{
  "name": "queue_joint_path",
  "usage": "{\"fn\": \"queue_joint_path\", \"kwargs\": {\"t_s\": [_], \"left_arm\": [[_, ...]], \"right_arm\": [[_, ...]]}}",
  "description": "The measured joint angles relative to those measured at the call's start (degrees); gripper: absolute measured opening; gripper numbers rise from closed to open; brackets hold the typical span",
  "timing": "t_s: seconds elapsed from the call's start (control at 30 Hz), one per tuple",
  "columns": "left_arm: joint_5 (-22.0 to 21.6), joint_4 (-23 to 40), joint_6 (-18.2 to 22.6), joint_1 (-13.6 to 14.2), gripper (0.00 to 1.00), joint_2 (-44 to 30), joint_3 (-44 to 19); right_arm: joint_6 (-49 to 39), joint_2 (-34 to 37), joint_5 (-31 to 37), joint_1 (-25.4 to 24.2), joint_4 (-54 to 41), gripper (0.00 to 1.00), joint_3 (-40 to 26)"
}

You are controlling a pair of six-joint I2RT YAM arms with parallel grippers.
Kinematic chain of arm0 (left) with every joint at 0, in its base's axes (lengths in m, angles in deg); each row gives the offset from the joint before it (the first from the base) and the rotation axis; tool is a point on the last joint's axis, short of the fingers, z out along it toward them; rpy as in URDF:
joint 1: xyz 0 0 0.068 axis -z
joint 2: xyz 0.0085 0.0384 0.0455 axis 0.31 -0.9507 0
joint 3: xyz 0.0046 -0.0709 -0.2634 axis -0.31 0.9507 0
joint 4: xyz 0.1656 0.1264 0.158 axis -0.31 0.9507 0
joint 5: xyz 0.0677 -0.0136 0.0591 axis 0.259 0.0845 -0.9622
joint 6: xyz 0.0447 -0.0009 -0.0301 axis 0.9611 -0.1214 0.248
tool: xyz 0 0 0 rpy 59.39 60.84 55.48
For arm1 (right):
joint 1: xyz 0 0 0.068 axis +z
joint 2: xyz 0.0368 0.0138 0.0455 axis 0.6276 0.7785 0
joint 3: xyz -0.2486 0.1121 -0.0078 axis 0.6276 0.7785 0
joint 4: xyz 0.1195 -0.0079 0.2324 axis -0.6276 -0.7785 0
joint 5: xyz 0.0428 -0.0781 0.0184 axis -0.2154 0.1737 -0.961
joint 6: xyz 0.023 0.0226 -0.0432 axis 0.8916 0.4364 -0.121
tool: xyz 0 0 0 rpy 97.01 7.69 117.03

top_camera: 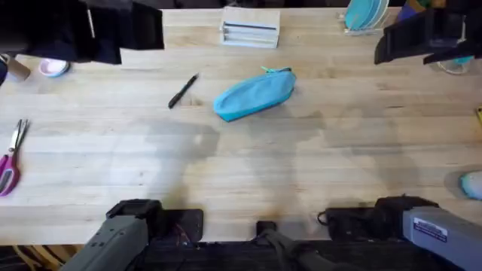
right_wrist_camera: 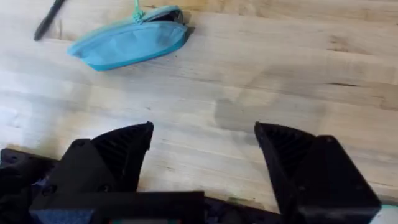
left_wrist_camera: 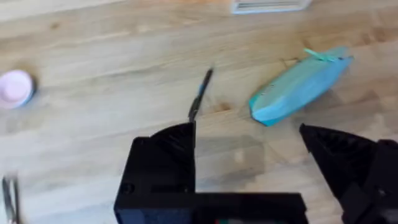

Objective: Unzip the bag, pick up the pens from the table one at a time and place them inside, then zip the bag closed.

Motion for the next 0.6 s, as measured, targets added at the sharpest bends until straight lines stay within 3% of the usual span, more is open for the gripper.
{"fn": "queue_joint_path", "kwargs": {"t_s": [0.17,0.2,0.37,0.6], "left_arm": [[9.45,6.12,12.88,0.01,0.993,-0.13,-0.02],[12.63,9.34,18.93,0.02,0.993,-1.09,-0.02],[14.71,9.85,23.52,0.0,0.993,-4.4,-0.02],[15.55,11.8,25.18,0.0,0.993,-8.32,-0.02]], "right_arm": [[-0.48,0.0,0.0,0.0,1.14,0.996,-0.02],[-0.87,0.0,-0.01,0.0,2.03,0.996,-0.02],[-1.03,0.0,0.02,0.0,4.18,0.996,-0.02],[-1.2,0.0,-0.01,0.0,6.13,0.996,-0.02]]}}
